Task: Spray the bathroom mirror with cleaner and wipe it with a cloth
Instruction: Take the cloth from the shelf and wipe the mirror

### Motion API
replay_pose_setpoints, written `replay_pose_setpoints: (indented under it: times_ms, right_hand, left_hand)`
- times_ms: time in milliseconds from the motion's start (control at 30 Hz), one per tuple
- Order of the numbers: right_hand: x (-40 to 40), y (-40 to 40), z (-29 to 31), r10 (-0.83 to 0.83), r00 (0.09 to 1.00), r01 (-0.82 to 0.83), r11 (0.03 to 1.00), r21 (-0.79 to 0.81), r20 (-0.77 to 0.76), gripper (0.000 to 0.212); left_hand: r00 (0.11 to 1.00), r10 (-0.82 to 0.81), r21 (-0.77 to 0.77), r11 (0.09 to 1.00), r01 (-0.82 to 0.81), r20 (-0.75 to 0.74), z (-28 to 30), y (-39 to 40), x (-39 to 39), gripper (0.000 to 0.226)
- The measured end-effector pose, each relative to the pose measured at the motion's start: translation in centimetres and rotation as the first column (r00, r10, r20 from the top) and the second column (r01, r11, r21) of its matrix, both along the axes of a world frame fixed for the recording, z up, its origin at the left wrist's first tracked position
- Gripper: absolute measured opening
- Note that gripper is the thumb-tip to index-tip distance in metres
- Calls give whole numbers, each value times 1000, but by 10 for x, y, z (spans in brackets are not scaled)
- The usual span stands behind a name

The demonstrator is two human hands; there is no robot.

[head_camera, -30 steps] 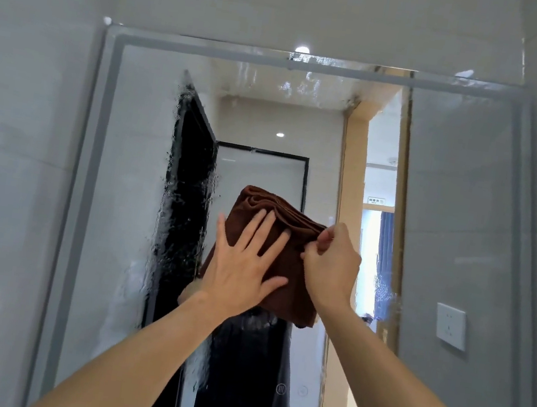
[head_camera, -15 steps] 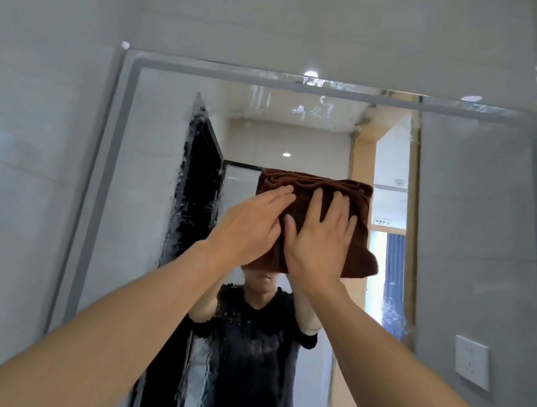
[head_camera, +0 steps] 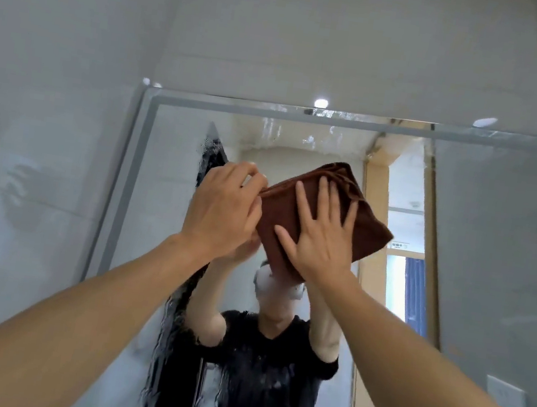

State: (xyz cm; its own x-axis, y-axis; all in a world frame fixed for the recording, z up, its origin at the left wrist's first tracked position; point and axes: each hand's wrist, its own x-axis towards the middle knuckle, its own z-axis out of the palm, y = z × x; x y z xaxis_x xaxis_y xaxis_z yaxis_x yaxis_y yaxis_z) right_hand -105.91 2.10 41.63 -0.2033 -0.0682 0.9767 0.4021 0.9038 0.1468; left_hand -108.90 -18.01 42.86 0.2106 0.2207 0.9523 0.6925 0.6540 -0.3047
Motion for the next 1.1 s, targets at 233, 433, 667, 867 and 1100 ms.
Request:
replay_pose_setpoints:
  times_ms: [233, 433, 667, 867, 1100]
  right_hand:
    - [32, 55, 54, -89, 981, 49, 973, -226, -171, 84]
    - [-13, -36, 84, -12, 996, -8, 975, -221, -90, 82]
    - [-37, -63, 62, 100, 993, -105, 991, 83, 60, 73]
    - [1, 11, 105, 20, 994, -17, 999, 28, -107, 77]
    - [-23, -29, 135, 27, 990, -27, 1000, -1, -140, 78]
  left_hand:
    - [993, 109, -191, 975, -117, -53, -13, -27, 7, 33]
    - [986, 159, -170, 971, -166, -56, -8, -60, 0, 29]
    - [988, 150, -158, 976, -152, -29, 2, -58, 8, 36]
    - [984, 154, -196, 966, -170, -94, 12, -36, 21, 33]
    - [968, 230, -196, 949, -247, -104, 8, -71, 10, 32]
